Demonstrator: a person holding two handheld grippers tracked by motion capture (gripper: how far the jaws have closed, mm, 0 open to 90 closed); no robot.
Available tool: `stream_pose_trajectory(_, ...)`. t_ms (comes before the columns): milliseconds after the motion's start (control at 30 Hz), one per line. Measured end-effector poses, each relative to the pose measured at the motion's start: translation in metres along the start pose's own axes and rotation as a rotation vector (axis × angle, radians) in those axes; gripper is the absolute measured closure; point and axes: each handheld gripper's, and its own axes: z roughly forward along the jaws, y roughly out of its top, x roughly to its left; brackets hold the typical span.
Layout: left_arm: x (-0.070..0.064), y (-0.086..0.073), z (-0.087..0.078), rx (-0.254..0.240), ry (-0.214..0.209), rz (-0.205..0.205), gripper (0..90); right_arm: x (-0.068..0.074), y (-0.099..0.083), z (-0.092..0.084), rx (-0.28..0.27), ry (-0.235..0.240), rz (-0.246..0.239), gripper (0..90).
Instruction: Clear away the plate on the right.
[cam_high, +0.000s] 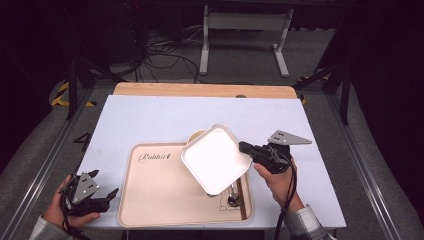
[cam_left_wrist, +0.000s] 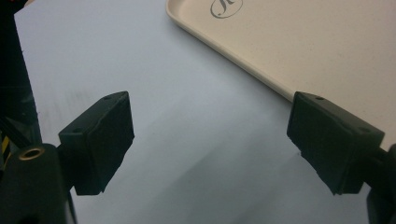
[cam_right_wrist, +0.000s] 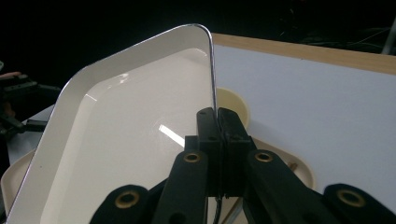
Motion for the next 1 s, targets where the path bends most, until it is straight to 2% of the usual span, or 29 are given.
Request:
stream_pose_trajectory(233, 0.0, 0.0, 0.0, 0.0, 0.003, -0.004, 15.6, 0.019, -0.005, 0.031, 0.084, 0.054, -0.053, 89.0)
stream_pose_trajectory(433, 0.0, -0.001, -0.001, -0.002, 0.002, -0.007, 15.5, 0.032, -0.01, 0.05, 0.144, 0.086, -0.099, 89.0)
stream_pose_trajectory(533, 0.0, -0.001, -0.001, -0.004, 0.002, -0.007, 15.5, 0.036, -0.013, 0.057, 0.165, 0.097, -0.105, 89.0)
stream_pose_trajectory(567, 0.001, -0.001, -0.001, -0.005, 0.003, -0.008, 15.5, 0.043, -0.015, 0.064, 0.191, 0.101, -0.131, 89.0)
stream_pose_trajectory(1000, 0.0, -0.002, -0.002, -0.002, 0.006, -0.007, 15.5, 0.056, -0.026, 0.085, 0.247, 0.134, -0.169, 88.8)
